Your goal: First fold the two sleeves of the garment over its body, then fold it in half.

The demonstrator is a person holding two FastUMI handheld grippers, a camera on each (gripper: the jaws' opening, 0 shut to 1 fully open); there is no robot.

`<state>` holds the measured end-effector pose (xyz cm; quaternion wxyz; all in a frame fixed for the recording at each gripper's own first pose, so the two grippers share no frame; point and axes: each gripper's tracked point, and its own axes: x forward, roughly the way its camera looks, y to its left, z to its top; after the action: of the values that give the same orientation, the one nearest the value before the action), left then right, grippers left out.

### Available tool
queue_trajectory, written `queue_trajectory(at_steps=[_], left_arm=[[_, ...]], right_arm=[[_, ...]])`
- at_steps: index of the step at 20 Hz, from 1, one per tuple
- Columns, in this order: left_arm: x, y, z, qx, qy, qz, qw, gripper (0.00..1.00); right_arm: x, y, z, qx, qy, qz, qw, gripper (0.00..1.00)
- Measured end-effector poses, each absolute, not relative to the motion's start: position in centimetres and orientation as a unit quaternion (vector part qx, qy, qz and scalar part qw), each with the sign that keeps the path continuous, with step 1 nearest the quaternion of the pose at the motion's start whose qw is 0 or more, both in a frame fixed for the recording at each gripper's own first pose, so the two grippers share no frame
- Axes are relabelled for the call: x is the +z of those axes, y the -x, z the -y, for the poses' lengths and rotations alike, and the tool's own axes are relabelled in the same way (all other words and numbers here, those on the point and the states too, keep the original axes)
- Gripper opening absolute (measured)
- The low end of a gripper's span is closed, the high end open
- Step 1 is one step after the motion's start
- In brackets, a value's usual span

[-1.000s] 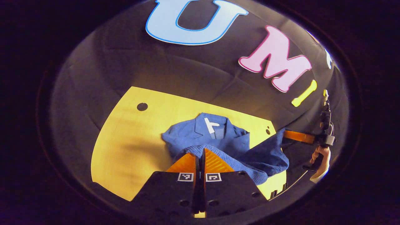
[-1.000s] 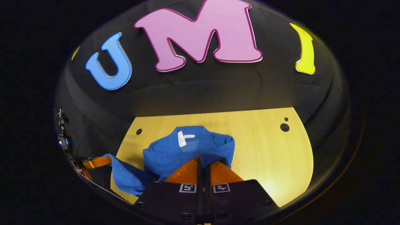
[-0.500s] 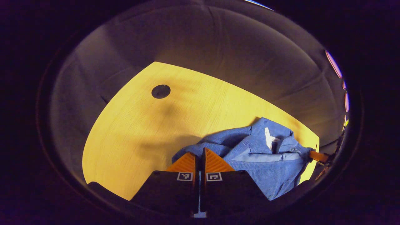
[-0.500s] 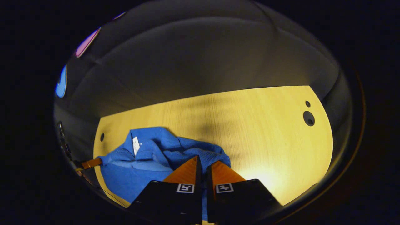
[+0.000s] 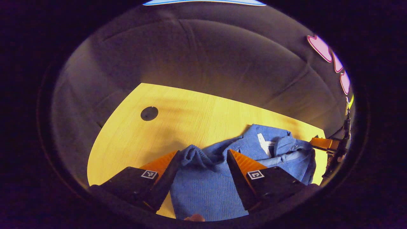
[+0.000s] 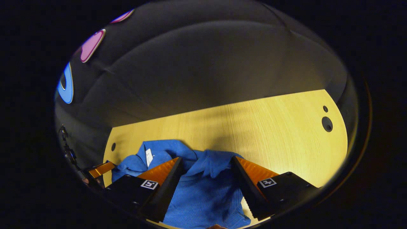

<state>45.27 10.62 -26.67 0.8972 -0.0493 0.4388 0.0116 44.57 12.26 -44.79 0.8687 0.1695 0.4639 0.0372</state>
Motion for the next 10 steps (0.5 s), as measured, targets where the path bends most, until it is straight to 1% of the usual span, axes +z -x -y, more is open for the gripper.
queue_trajectory(at_steps=[5,10], left_arm=[[-23.5,-44.1,-9.9,-0.008,0.049,-0.412,0.910,0.85],[-19.7,-42.1,-9.7,-0.012,0.025,-0.376,0.926,0.85]], right_arm=[[-40.6,-44.4,-12.8,0.051,-0.159,-0.430,0.887,0.98],[-37.0,-42.5,-12.5,0.065,-0.099,-0.401,0.908,0.98]])
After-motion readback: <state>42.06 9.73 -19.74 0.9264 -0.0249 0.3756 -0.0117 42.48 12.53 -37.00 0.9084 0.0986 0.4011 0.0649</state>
